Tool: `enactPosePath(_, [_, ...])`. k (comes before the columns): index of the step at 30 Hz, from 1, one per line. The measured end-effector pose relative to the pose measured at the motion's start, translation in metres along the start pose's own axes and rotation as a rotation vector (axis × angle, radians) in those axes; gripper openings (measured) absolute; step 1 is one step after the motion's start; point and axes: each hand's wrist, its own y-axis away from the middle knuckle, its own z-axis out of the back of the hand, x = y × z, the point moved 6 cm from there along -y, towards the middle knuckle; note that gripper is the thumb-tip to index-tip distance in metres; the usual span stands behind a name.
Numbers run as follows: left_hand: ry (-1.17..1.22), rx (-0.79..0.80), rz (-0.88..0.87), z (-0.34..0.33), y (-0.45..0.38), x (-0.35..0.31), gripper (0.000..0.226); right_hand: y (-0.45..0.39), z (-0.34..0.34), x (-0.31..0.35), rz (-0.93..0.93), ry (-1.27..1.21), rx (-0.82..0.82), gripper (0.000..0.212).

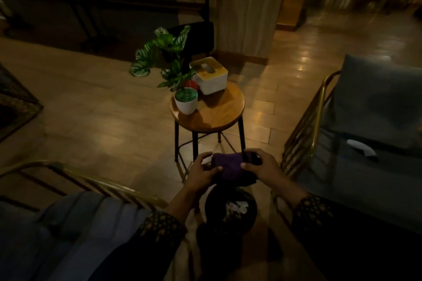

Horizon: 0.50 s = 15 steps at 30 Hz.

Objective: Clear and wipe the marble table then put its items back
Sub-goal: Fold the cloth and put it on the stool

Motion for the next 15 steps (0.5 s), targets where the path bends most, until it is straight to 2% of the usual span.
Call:
enactPosePath(3, [-0.076, 0.056, -0.101, -0.006, -0.046, -0.021, 0.056, -0.048, 0.011, 0.013, 0.078, 0.094, -0.024, 0.042])
enactPosePath(7, [-0.127, 0.061, -0.182, -0.012, -0.11, -0.043, 0.046, -0.106, 0.025, 0.022, 0.094, 0.126, -0.057, 0.04])
enactPosePath(15, [-0.31, -0.08, -0.212, -0.01, -0.178, -0.046, 0.048, -0.186, 0.017, 0.016, 0.042, 0.225, -0.017, 0.04])
